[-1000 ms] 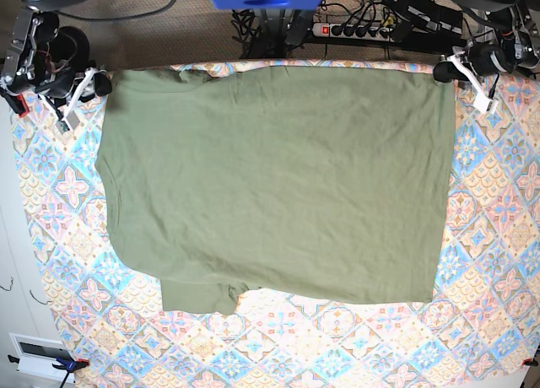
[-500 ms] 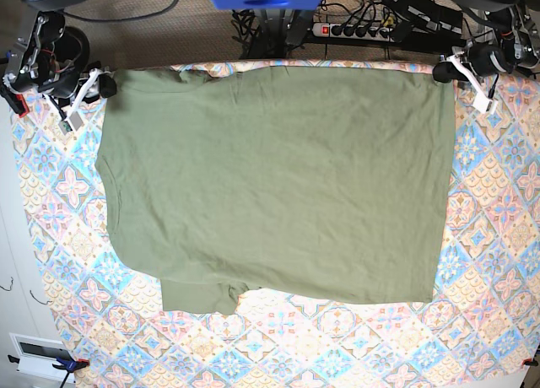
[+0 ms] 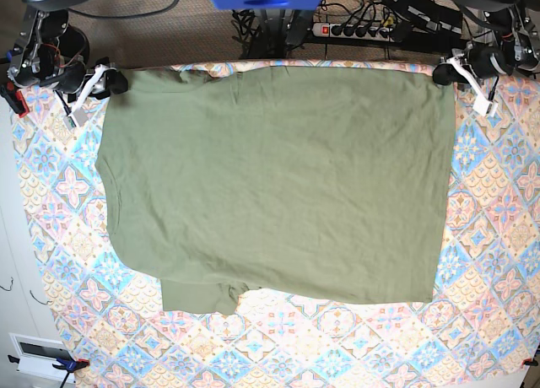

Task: Layout the t-shirt on the table in an organized manner, then fold the t-shirt properly
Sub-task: 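Hold the shoulders with both grippers and tug the shirt taut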

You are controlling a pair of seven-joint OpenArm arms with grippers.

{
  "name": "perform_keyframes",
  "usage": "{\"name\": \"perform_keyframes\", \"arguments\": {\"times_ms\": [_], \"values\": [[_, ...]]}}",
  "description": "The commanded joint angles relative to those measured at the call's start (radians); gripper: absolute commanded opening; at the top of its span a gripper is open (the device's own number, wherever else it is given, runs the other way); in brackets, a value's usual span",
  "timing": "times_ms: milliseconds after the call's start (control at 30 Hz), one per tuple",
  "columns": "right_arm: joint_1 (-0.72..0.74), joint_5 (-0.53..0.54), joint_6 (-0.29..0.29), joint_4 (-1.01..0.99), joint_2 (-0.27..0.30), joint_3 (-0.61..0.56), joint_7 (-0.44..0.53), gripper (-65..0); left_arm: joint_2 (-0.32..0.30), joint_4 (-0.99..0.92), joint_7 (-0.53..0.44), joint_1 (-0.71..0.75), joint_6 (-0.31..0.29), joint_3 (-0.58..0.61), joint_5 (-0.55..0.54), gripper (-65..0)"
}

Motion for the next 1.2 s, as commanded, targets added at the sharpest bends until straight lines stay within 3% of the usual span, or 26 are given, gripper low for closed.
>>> {"name": "perform_keyframes", "arguments": {"times_ms": [0,200,533,833,1000,1167], "values": [[-0.008,-0.008,0.003,0.004,0.012,-0.001,-0.026,-40.9,-0.02,0.01,-0.007,0.004,-0.006,-0.007,-0.011,-65.0],[-0.008,-0.006,0.003,0.005,0.012,0.007,-0.026,-61.2,-0.02,0.01,-0.007,0.002,-0.006,-0.007,-0.013,-65.0],[-0.099,-0.006,0.003,0.159,0.015,0.09,-0.026,-61.3,-0.02,0.21,-0.007,0.114,-0.006,-0.002,-0.005,-65.0],[-0.174,-0.006,0.003,0.168,0.015,0.137,-0.026,-61.3,-0.022,0.219,-0.01,0.16,-0.008,-0.011,-0.01,-65.0],[-0.176,-0.006,0.003,0.214,0.015,0.159,-0.026,-61.3,-0.016,0.234,-0.007,0.166,-0.068,-0.123,-0.014,-65.0],[-0.168,-0.006,0.003,0.219,0.016,0.208,-0.026,-61.3,-0.013,0.233,-0.011,0.11,-0.068,-0.148,-0.074,-65.0]]}}
